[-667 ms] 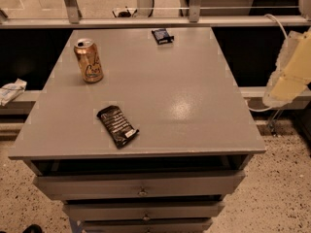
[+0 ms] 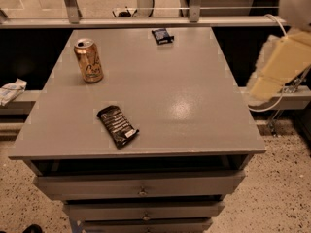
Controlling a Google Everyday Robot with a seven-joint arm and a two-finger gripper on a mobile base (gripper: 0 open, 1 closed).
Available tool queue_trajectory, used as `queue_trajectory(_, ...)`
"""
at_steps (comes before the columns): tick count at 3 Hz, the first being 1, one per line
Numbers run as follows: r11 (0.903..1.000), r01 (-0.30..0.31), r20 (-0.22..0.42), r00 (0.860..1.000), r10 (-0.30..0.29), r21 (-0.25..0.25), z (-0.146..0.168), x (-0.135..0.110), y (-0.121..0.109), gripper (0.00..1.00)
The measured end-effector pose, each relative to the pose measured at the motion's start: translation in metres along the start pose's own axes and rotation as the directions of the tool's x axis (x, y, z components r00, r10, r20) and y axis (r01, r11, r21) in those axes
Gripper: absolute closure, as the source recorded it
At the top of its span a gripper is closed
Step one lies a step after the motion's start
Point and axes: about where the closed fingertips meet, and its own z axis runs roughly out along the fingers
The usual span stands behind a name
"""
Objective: Knock orange can over
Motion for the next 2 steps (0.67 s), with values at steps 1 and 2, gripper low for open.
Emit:
queue_trajectory(1,0.9969,-0.069,0.099,0.992,0.072,-0.039,0.046,-0.024,-0.008,0.00)
queue_trajectory(2,0.9871,-0.133,0.191,0.970,0.148,-0.088,0.091,-0.052,-0.017,0.00)
